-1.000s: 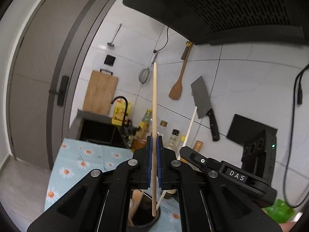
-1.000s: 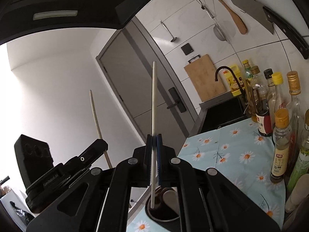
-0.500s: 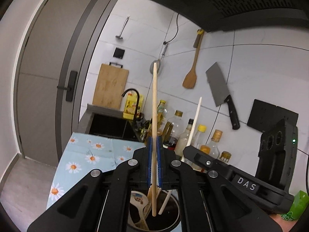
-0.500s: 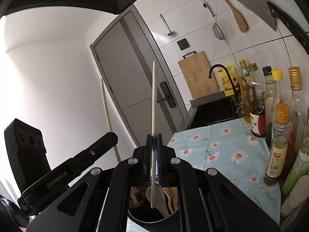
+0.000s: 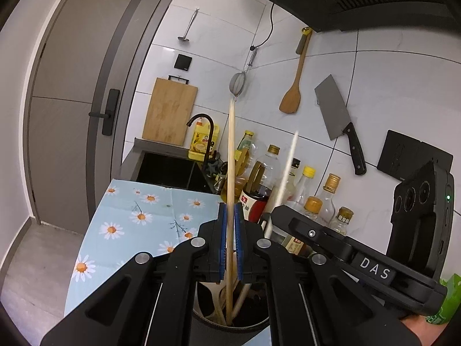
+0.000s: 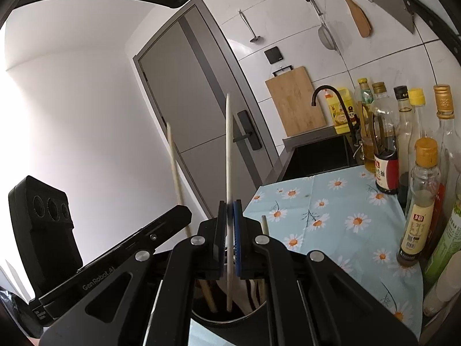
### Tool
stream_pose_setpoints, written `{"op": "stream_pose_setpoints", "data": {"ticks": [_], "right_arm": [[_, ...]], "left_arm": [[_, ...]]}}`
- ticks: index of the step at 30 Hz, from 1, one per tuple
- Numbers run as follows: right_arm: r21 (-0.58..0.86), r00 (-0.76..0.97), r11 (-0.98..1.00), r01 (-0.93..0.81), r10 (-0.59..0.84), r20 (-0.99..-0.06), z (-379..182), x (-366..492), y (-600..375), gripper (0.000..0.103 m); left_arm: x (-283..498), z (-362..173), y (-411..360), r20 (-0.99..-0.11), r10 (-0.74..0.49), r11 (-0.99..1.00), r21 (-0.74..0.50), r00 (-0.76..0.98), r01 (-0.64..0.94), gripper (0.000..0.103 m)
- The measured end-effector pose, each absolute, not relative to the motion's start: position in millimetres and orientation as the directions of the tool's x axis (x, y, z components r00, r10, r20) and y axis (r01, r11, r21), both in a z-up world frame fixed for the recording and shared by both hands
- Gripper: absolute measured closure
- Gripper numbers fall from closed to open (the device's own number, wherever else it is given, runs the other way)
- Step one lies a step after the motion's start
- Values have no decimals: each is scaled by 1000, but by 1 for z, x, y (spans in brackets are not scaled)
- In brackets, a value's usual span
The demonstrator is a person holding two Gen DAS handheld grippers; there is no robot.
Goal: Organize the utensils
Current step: 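Lower the chopsticks into the holder and open both tools, then move both open tools down toward the remaining chopsticks on the cloth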
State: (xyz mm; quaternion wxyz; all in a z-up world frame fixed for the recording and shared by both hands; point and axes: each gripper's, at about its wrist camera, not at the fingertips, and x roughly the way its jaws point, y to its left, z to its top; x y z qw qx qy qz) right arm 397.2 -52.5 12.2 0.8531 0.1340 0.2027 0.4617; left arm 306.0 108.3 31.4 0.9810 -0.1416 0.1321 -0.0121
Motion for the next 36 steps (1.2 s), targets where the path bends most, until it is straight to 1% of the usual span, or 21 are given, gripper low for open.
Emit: {"op": "stream_pose_setpoints", "data": {"ticks": [12,15,21,23,24,29,31,35,36], "right_arm": [[428,491,529,-733,846,-205,16,392,-64,97],[430,479,523,-736,851,-216,17,389,-66,97],[412,451,504,-759,864,-226,23,375,-69,97],[416,425,486,-769,874,-235,25,370,-69,94],[422,411,475,-772,880,-239,26,368,-70,89],[414,371,449,-792,892,-258,28,353,-74,88],[398,361,446,-802,892,-273,28,346,-73,87],[385,315,423,-820,896,-314,27,333,-72,84],[373,313,426,-824,892,-327,27,330,-71,84]], "left_arm": [[298,36,106,-262,-50,960,-278,964,-26,98],[296,39,106,-287,-54,958,-285,956,-31,98],[274,48,106,-293,-33,956,-287,955,-55,98],[265,50,104,-300,-20,960,-272,954,-65,98],[262,51,104,-303,-20,960,-272,953,-67,98],[239,52,105,-332,9,956,-274,943,-105,98],[230,52,107,-347,6,951,-288,938,-113,98],[209,49,107,-386,33,952,-269,922,-146,98],[207,48,107,-392,38,952,-264,919,-152,96]]}}
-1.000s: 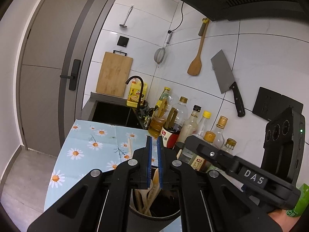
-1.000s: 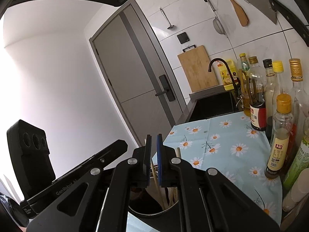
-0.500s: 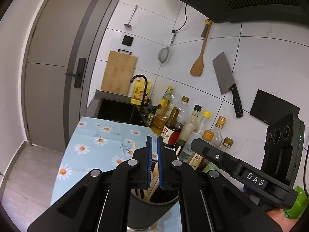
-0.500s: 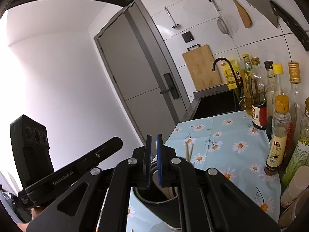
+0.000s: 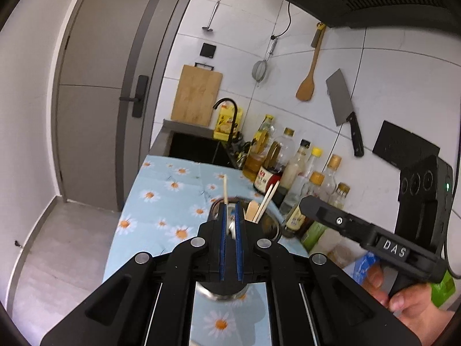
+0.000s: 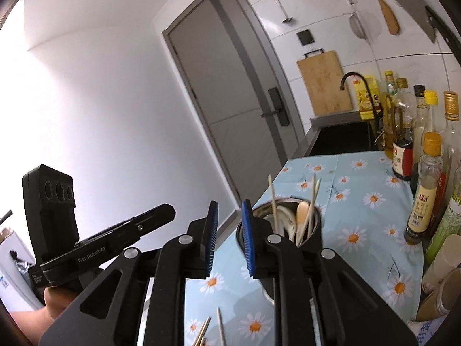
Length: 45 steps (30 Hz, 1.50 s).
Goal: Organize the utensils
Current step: 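Move both open tools down toward the remaining chopsticks on the cloth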
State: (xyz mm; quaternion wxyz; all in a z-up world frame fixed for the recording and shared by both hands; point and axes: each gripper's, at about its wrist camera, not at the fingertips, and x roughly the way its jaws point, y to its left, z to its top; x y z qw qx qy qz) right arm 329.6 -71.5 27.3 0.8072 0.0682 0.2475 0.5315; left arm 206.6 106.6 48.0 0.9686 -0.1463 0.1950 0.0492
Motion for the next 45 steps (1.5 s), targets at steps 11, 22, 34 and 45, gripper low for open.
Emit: {"op": "stream_pose_setpoints", "data": {"ticks": [11,22,34,45], "right_arm": [[275,241,406,-872,843,-481,0,289,-52,79],[283,43,350,-893,692,-721,-52,271,-11,61],[166,-49,352,-921,319,-946,-125,254,51,64],[75,-57,392,-917,57,-997,-158,260,89,93]], "left_arm": [[160,19,104,-525,63,941,-252,849,-225,83],[118,-32,103,-669,57,901,-286,741,-328,77],[80,-90,107,-778,-29,852,-347,627,-392,77],[74,-111,114,-778,-190,838,-447,599,-314,77]]}}
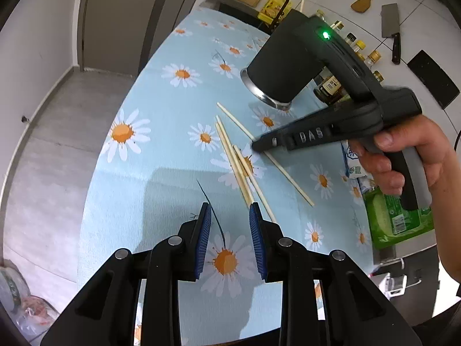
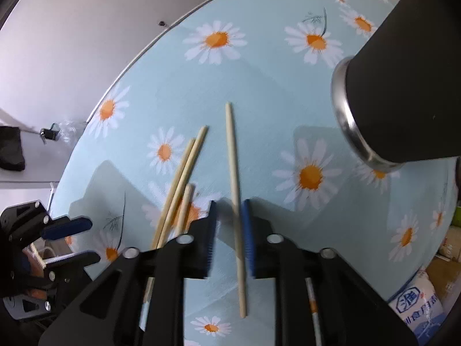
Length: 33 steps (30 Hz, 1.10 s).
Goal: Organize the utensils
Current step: 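Move both open tools down toward the remaining chopsticks on the cloth, then close the right tool on a single wooden chopstick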
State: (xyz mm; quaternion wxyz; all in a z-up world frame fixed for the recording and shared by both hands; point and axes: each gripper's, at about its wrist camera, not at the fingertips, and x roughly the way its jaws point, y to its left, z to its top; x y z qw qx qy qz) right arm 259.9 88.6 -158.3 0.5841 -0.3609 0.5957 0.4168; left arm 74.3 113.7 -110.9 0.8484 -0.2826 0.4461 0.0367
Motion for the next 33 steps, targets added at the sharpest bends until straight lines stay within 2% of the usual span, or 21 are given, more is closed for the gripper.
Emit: {"op": "stream_pose_setpoints", "data": {"ticks": [6,14,21,33], "right_arm": [[19,-29,409,-912,-19,-999,-162,258,105,96],[32,-44,508,-861,-12,-999,-159,266,103,98],[65,-43,553,-831,52,-998,-139,259,71,98],[207,-80,533,-821,251,-965,-104,264,-1,98]], "left_arm": [[74,-121,127,-778,-261,817,-494,572,-298,77],[83,-124,137,-746,-379,788,-570,548,-233,79],[93,-118,136,-750,-390,799,-564,534,-209,79],[121,-127,117,-822,-330,804,-503,464,-318,79]]}}
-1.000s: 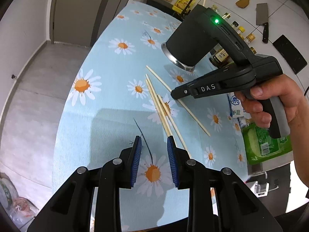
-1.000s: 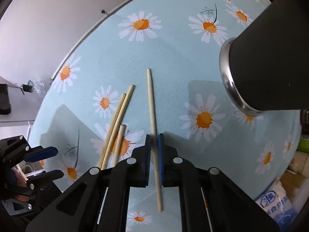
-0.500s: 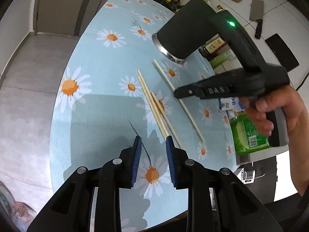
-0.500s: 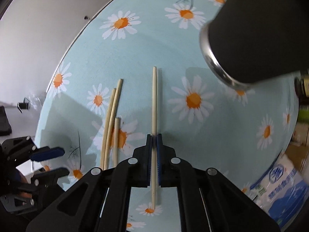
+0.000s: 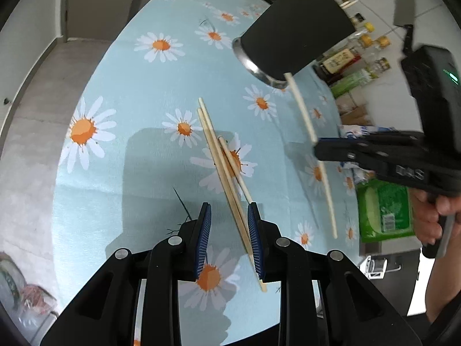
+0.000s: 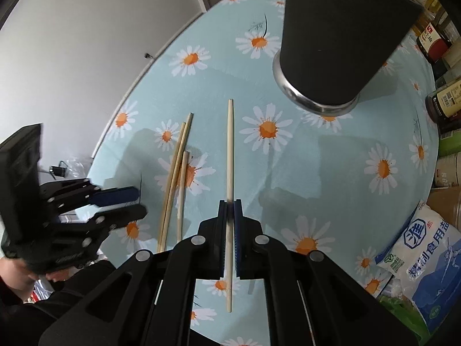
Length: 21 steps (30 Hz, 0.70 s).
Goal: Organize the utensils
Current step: 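Close the right tool on a single wooden chopstick, then grasp another chopstick with the left tool while the right tool holds its chopstick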
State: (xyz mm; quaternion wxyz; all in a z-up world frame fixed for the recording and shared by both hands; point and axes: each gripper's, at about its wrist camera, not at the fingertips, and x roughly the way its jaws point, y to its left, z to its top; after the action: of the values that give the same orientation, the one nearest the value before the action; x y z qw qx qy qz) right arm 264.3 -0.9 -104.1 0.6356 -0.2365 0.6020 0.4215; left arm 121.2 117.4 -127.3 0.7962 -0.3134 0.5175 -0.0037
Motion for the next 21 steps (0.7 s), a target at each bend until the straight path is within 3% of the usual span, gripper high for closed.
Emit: {"op": "stream_pose_setpoints", "data": {"ticks": [3,6,21], "right_arm": [[256,-108,518,-816,299,-948,-102,265,-19,98],[316,-140,492,-811,362,-922,-97,267,-32,98],[438,-220,445,-781,460,-860,-94,275,-50,98]], "left_arm": [[128,-131,113,-853,-294,806,-464,432,-368,79],[135,-133,108,-889,-240,824,-399,390,-402,95],[154,-130,91,-940,-121,828,-273,320,-489,96]]}}
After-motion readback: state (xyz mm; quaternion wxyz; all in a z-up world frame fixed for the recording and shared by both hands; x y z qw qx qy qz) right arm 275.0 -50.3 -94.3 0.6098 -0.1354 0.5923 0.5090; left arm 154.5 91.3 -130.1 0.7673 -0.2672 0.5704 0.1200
